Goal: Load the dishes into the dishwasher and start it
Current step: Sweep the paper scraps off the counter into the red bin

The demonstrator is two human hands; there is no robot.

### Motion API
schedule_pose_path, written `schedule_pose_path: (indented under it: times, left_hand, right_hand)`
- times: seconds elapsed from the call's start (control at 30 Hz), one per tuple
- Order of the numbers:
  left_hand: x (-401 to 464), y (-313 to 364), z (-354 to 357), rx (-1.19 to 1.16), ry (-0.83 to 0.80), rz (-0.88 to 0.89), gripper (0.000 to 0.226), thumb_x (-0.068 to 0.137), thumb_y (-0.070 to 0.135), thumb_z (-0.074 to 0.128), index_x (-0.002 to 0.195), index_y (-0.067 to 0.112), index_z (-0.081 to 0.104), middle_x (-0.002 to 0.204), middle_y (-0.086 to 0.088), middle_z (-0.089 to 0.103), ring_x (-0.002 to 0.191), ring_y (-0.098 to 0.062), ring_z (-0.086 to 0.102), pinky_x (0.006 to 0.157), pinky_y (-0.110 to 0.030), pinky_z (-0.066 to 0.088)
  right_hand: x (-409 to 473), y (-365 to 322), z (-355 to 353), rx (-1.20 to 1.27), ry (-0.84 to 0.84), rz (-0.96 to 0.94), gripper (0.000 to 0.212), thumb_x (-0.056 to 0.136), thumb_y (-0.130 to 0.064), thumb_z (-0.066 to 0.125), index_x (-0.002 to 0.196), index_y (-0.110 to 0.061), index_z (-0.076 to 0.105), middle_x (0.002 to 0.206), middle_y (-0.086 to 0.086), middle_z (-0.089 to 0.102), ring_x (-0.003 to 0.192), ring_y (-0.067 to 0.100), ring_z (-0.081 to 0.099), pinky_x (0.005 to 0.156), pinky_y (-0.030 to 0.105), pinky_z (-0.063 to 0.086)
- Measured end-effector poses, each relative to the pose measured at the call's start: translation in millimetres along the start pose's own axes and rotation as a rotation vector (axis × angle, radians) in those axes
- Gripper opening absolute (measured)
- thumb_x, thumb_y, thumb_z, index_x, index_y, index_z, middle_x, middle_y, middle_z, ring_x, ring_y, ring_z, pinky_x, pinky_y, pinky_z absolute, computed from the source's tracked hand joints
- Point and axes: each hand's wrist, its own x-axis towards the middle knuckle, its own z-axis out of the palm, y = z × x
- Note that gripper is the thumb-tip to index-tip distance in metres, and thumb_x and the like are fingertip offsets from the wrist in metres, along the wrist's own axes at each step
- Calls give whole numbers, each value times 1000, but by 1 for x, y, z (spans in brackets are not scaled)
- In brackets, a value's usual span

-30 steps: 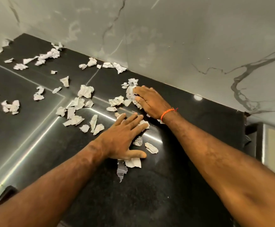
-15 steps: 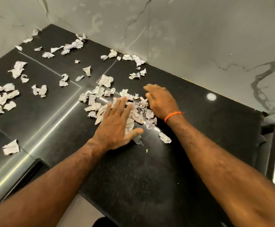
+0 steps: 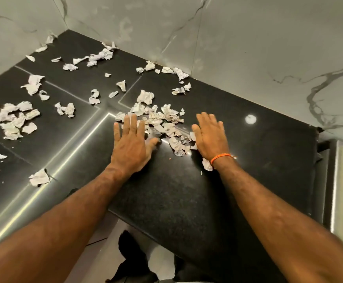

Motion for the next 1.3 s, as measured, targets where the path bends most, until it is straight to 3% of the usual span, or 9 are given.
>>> schedule_pose_path:
  times: [0.1,0.3,0.4,0.5,0.73,0.97,1.13,1.2,1.3]
  left_hand:
    - [-5,2,-3,-47,-63,126,83,100,69,20,162,16,9,169,-11,-8,155,-27,-15,124,-54,-8]
    - [-8,-18,0,-56,-83,233,77,102,61,27,162,15,12,170,-11,-3,156,-27,-10,125,-53,-5]
    - [-5,-45,-2,-30,-70,291,78,101,64,24,162,16,10,170,-10,-4,156,-27,-11,125,-52,-5]
    - [-3,-70,-2,15,-100,290,82,100,67,22,162,17,8,170,-12,-5,156,-29,-12,125,-54,-3]
    - [4,-116,-5,17,-8,120,72,103,55,21,160,11,18,169,-17,3,156,-36,-2,124,-61,6]
    - [19,-96,-5,10,-82,341,103,89,86,13,162,14,10,169,-13,-12,155,-29,-17,124,-57,-2]
    - [61,-86,-4,26,-88,272,103,89,85,12,162,11,8,169,-16,-8,156,-32,-11,124,-58,0]
    - [80,-92,-9,24,-99,258,103,89,85,10,161,12,4,169,-16,-8,156,-33,-10,124,-59,1]
    - [110,-103,-16,15,-157,329,103,89,87,11,162,16,-3,168,-13,-16,155,-30,-16,125,-56,2]
  right_hand:
    - [-10,-8,18,-173,-40,171,65,103,-54,17,154,-16,30,164,9,23,152,32,14,123,54,9]
    - [-21,-95,38,147,-37,-20,48,104,-40,29,148,-22,37,153,2,42,144,23,31,122,51,17]
    - [-24,-79,38,82,170,206,44,101,-42,27,132,-19,47,136,4,53,128,26,44,112,57,32]
    - [-32,-73,51,-101,85,393,66,103,-53,17,154,-13,31,162,10,28,152,31,18,124,52,11]
    - [-7,-164,84,164,136,174,58,105,-45,25,155,-16,30,164,5,27,152,21,18,125,49,11]
    - [45,-98,60,-69,162,502,59,105,-46,25,155,-15,29,165,12,19,153,33,11,124,55,9]
    - [78,-112,77,106,119,141,52,104,-46,23,146,-22,42,150,3,45,145,27,33,121,58,18]
    - [106,-101,74,151,230,198,55,100,-48,24,140,-19,48,145,6,50,138,30,39,115,58,28]
    - [154,-79,64,39,196,355,60,102,-49,29,152,-17,37,163,9,26,151,32,19,123,53,14]
